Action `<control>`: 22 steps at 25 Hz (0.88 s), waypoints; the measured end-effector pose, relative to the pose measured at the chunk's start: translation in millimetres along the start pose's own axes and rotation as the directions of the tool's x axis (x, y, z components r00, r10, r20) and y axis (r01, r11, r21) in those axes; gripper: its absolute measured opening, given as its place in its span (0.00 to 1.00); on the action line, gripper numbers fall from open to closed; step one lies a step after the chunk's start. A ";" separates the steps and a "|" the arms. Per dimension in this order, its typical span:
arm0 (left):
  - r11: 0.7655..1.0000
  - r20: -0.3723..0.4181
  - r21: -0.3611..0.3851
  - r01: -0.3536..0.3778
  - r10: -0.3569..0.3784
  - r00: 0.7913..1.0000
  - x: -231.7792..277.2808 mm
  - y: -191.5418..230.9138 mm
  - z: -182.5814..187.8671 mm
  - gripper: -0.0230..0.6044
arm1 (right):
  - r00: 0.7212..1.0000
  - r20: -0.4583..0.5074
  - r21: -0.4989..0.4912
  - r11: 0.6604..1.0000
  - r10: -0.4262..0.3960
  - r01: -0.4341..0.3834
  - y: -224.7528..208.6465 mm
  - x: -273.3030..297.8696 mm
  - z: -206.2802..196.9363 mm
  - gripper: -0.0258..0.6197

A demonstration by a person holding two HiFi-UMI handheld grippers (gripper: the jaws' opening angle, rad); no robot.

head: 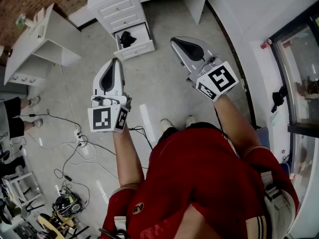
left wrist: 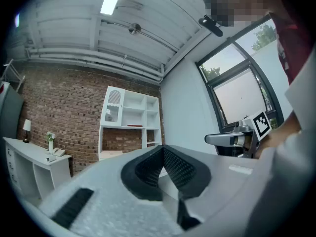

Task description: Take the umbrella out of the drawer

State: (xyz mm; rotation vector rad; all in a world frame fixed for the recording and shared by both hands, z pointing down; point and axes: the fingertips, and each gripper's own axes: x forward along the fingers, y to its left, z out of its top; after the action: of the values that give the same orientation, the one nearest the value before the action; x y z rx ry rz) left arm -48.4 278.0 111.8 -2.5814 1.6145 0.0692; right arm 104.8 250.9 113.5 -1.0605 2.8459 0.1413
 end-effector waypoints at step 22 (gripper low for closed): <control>1.000 0.010 -0.003 0.003 -0.003 1.000 -8.7 90.3 -13.4 0.05 | 1.000 -0.015 0.005 1.000 -0.028 0.028 24.6 63.2 -19.6 0.06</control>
State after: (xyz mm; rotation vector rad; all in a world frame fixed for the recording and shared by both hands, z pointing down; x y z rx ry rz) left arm -133.5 245.1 120.7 -2.5812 1.6081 0.0846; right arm 39.9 226.2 126.1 -1.1042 2.8419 0.1242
